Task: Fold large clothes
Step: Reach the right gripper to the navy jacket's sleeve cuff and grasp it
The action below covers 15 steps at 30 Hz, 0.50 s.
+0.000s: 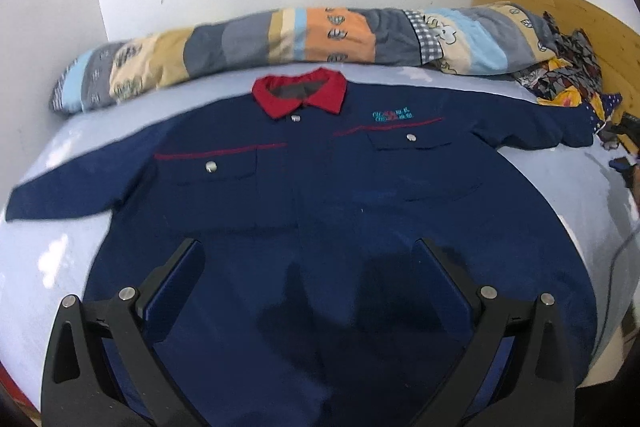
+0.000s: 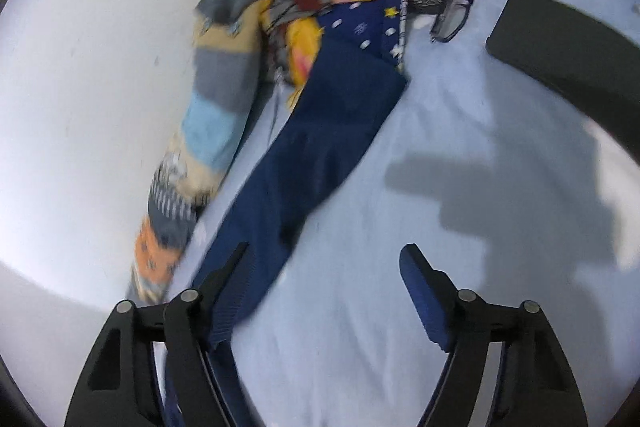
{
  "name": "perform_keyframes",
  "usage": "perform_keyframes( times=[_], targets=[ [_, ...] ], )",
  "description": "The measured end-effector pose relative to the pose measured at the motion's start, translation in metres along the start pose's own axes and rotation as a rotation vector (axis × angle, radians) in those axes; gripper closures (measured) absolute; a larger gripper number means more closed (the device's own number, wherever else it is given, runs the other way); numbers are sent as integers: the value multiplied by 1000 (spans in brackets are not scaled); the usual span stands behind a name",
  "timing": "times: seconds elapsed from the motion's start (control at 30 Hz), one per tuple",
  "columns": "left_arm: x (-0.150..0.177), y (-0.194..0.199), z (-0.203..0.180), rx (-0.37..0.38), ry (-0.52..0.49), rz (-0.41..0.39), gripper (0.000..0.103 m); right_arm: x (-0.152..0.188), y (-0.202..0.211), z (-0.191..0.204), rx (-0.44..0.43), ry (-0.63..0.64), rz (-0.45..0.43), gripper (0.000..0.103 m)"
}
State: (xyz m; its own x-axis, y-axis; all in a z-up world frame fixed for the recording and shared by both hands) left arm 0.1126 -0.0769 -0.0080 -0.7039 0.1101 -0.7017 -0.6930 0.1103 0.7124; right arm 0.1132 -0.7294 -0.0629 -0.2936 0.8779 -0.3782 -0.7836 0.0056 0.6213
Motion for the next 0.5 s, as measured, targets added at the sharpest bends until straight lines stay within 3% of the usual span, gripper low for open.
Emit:
perform_keyframes(
  times=[0.03, 0.33, 0.5],
  targets=[
    [1, -1, 0, 4, 11, 7, 0, -8, -11, -4, -10, -22, -6, 34],
    [6, -13, -2, -7, -1, 43, 0, -54, -80, -22, 67, -43, -49, 36],
    [7, -19, -5, -18, -23, 48, 0, -80, -111, -30, 20, -4, -74, 35]
  ],
)
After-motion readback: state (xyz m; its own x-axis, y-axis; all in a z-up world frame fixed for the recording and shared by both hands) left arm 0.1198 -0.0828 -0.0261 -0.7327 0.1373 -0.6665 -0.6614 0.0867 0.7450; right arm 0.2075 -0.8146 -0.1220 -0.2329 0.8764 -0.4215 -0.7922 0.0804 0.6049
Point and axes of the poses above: each gripper's, at about its wrist camera, not at the fingertips, and y roughly against the way its jaws point, z to its left, x to its underside, the point moved 3 cm from there along -y, roughly the way its jaws point, and after that the axes turned 3 degrees about y, right-handed, at the moved point
